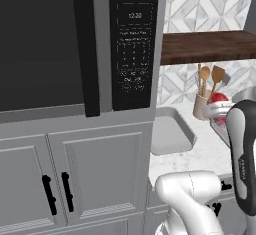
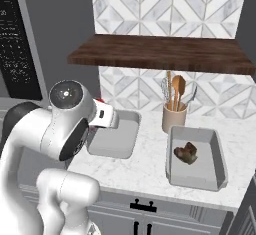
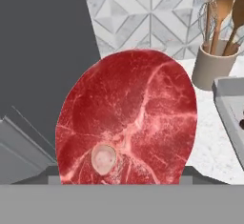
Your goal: Place one lime and one steak in each tupperware on the nearby counter, to pack two identical lunches.
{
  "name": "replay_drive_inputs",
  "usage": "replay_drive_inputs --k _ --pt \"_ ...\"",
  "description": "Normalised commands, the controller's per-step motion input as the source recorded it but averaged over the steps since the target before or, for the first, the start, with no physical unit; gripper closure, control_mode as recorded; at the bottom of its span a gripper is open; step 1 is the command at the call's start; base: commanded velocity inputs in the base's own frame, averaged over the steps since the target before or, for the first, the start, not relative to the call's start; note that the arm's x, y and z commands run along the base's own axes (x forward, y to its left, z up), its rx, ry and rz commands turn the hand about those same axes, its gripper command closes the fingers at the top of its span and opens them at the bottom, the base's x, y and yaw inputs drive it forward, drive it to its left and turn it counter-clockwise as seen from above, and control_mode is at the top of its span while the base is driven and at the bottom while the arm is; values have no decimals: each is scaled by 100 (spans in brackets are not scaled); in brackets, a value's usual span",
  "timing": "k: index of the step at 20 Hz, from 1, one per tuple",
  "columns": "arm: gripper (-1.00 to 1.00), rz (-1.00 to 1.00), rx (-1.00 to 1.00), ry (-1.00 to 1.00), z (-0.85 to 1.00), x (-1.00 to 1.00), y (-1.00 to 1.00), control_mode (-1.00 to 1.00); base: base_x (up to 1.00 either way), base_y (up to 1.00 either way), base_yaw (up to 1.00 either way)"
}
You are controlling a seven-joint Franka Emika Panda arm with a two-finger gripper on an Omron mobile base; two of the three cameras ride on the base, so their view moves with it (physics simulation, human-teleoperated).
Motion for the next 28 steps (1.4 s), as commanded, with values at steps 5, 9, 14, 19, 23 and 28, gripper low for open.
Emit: replay_drive_inputs --k 5,9,14,19,23,28 --pt "100 8 14 18 -63 69 5 -100 0 0 0" --pt "100 1 7 0 -68 58 19 -100 0 0 0" --pt "100 9 0 7 -58 83 25 -100 0 0 0" --pt "100 17 0 10 -54 73 0 -100 0 0 0" --pt "100 19 0 2 -51 57 0 -100 0 0 0" --pt "100 15 0 9 -35 44 5 -100 0 0 0"
